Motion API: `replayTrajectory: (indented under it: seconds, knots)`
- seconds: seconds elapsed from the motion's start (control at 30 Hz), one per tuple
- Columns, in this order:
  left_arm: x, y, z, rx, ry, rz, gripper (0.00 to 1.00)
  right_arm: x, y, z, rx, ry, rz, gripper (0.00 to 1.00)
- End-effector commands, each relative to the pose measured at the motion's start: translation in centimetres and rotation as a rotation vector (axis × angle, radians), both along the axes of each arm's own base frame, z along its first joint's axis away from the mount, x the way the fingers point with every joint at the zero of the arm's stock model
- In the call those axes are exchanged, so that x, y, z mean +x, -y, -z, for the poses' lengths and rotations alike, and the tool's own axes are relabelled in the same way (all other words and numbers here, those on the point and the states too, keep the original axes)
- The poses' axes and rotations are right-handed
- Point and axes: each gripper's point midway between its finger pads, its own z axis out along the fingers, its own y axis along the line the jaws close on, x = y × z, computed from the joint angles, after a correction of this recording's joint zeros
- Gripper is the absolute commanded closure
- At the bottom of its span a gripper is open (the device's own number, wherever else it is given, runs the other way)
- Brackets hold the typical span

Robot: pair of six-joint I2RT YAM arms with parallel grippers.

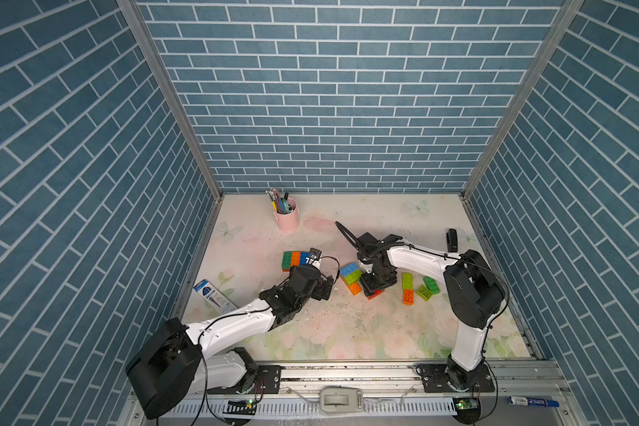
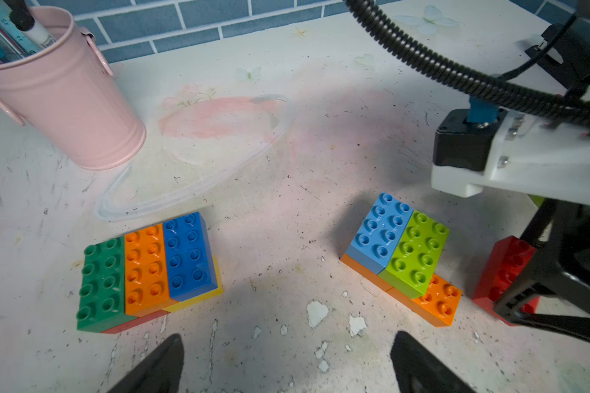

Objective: Assemble a rectangle with lego
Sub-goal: Pick up the lego brick from the center of the board, then assemble the lego brick with the lego brick.

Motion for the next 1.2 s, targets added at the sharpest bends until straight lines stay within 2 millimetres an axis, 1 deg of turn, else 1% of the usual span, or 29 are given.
replayTrajectory:
  seconds: [0.0, 0.03, 0.13, 0.27, 0.4, 0.67, 0.77, 1.17]
  knots:
    - [-0.2, -1.6, 0.2, 0.026, 0.008, -0.042, 0.04, -0.2, -0.6, -3.0, 0.035, 0.007, -0.059, 0.45]
    - [-0.2, -2.0, 0.3, 0.016, 0.004, -0.056, 0.04, -0.5, -1.3, -3.1, 0.066, -0.022, -0.056, 0.46]
    - [-0.3, -2.8, 0.9, -0.007, -0.016, -0.076, 0.04, -0.2, -2.4, -3.3, 0.084, -0.035, -0.049, 0.46]
    - [-0.6, -2.9, 1.9, -0.001, -0.034, -0.070, 0.03, 0.3, -3.5, -3.3, 0.107, -0.050, -0.050, 0.47]
    - [-0.7, -2.8, 3.0, 0.027, -0.062, -0.056, 0.01, 0.4, -4.0, -2.9, 0.103, -0.068, -0.049, 0.49]
    - [-0.9, -2.3, 4.6, 0.103, -0.091, -0.027, 0.01, 0.3, -4.7, -2.1, 0.103, -0.081, -0.045, 0.50]
    - [-1.1, -1.6, 4.5, 0.120, -0.083, 0.003, 0.01, 0.5, -4.9, -1.9, 0.105, -0.075, -0.041, 0.50]
    - [-1.3, -0.8, 4.4, 0.090, -0.069, 0.031, 0.01, 1.3, -5.3, -1.0, 0.093, -0.061, -0.040, 0.52]
